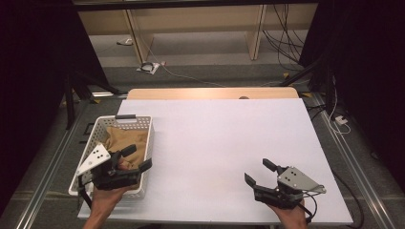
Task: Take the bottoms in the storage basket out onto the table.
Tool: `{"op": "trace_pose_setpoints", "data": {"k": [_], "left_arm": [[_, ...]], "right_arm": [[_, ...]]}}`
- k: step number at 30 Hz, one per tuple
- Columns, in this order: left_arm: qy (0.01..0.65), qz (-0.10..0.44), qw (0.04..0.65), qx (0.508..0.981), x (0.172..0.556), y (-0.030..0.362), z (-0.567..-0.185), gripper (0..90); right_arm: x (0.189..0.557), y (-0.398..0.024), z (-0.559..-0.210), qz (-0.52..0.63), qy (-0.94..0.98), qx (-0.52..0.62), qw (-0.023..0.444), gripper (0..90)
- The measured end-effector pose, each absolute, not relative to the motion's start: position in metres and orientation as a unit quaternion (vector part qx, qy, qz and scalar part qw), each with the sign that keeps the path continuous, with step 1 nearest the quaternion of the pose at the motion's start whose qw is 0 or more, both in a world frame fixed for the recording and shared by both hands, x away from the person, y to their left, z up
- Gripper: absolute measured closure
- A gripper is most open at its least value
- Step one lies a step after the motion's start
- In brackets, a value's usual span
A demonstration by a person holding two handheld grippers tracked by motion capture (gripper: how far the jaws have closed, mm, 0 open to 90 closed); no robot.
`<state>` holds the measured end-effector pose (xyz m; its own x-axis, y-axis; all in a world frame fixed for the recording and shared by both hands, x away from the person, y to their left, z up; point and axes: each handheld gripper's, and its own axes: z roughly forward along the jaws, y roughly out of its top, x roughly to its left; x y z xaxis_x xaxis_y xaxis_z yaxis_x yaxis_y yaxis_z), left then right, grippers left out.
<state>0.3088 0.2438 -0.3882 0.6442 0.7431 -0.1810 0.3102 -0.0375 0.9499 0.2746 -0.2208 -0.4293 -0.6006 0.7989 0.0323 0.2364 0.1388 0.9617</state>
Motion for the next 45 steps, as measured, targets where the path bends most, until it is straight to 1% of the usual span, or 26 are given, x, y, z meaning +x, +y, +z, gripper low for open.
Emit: {"op": "trace_pose_setpoints", "data": {"k": [1, 4, 6, 13, 16, 19, 21, 24, 27, 28, 30, 34, 36, 45], "left_arm": [[0.381, 0.180, 0.577, 0.700, 0.311, 0.246, -0.386, 18.9], [0.385, 0.187, 0.561, 0.709, 0.317, 0.251, -0.381, 20.2], [0.392, 0.181, 0.545, 0.718, 0.323, 0.254, -0.379, 19.6], [0.421, 0.196, 0.492, 0.736, 0.342, 0.266, -0.375, 19.7], [0.444, 0.172, 0.464, 0.747, 0.353, 0.273, -0.373, 19.7], [0.460, 0.176, 0.437, 0.752, 0.362, 0.277, -0.372, 19.7], [0.470, 0.166, 0.425, 0.756, 0.368, 0.280, -0.371, 19.8], [0.481, 0.166, 0.396, 0.764, 0.377, 0.281, -0.372, 20.0], [0.499, 0.165, 0.365, 0.768, 0.388, 0.285, -0.375, 20.0], [0.499, 0.165, 0.365, 0.768, 0.388, 0.285, -0.375, 20.0], [0.517, 0.157, 0.341, 0.769, 0.398, 0.289, -0.379, 20.4], [0.535, 0.151, 0.315, 0.769, 0.406, 0.292, -0.383, 20.4], [0.537, 0.156, 0.303, 0.772, 0.408, 0.293, -0.385, 20.6], [0.549, 0.147, 0.258, 0.781, 0.415, 0.298, -0.405, 20.7]], "right_arm": [[0.275, -0.221, -0.429, 0.545, 0.709, 0.365, 0.257, 23.8], [0.275, -0.221, -0.429, 0.543, 0.712, 0.366, 0.253, 23.8], [0.276, -0.221, -0.430, 0.542, 0.714, 0.365, 0.251, 23.8], [0.275, -0.218, -0.430, 0.544, 0.718, 0.357, 0.248, 23.8], [0.275, -0.219, -0.431, 0.542, 0.720, 0.358, 0.245, 23.8], [0.276, -0.219, -0.431, 0.542, 0.720, 0.358, 0.243, 23.9], [0.276, -0.218, -0.431, 0.543, 0.720, 0.358, 0.243, 23.9], [0.276, -0.218, -0.432, 0.543, 0.720, 0.357, 0.243, 24.0], [0.277, -0.218, -0.432, 0.542, 0.721, 0.358, 0.241, 24.0], [0.277, -0.218, -0.432, 0.542, 0.721, 0.357, 0.241, 24.0], [0.277, -0.218, -0.432, 0.541, 0.722, 0.357, 0.242, 24.0], [0.277, -0.219, -0.433, 0.541, 0.723, 0.356, 0.241, 24.0], [0.278, -0.218, -0.433, 0.540, 0.724, 0.356, 0.240, 24.0], [0.279, -0.215, -0.433, 0.539, 0.730, 0.348, 0.235, 24.1]]}}
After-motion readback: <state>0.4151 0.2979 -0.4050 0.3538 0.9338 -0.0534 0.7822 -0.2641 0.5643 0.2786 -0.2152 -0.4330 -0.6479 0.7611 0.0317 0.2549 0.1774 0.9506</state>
